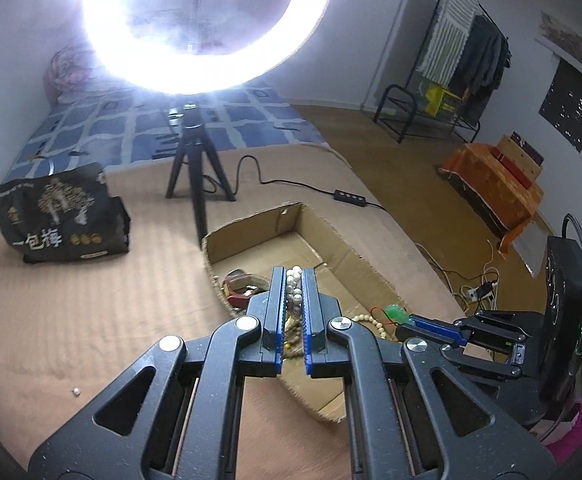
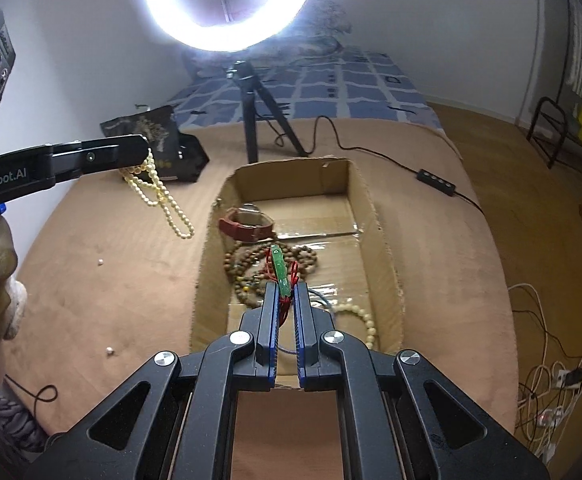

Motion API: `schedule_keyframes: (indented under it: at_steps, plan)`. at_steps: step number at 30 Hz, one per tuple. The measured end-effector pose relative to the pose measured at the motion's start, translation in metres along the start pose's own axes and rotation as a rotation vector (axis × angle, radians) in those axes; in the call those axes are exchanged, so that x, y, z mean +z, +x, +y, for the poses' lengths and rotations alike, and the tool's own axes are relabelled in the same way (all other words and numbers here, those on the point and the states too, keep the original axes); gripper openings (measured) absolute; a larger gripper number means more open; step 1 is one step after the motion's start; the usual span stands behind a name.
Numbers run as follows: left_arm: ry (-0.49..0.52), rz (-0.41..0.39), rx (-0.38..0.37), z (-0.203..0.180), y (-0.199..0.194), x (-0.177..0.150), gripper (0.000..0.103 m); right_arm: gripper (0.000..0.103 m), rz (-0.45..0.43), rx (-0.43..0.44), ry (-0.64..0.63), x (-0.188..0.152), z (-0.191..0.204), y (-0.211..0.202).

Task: Organize jewelry
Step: 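Lift and carry the pearl necklace and jade pendant over the cardboard box with both tools, then open the right tool to drop the pendant while the left tool releases the necklace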

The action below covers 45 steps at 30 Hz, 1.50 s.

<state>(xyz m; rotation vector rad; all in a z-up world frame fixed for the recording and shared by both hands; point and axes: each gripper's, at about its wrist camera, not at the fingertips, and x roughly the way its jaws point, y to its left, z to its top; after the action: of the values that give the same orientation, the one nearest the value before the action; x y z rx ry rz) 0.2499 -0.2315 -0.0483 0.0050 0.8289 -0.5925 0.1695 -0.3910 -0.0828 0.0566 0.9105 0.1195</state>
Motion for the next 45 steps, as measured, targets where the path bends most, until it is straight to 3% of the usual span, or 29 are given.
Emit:
schedule_keyframes:
  at_steps: [19,41,43,45]
  plan:
    - [-0.023,0.067,0.004,-0.012,0.064,0.018,0.005,0.005,0.041,-0.005,0.03,-0.002,-0.008,0.015]
    - [-0.03,0.091,0.025,-0.011,0.079,0.023,0.005,0.006,0.043,-0.039,0.015,-0.005,-0.003,0.021]
    - [-0.028,0.094,0.029,-0.011,0.079,0.023,0.012,0.016,0.042,-0.049,0.011,-0.005,-0.002,0.021]
    - [-0.033,0.087,0.03,-0.009,0.078,0.024,0.04,0.038,0.034,-0.055,0.007,-0.005,-0.001,0.02]
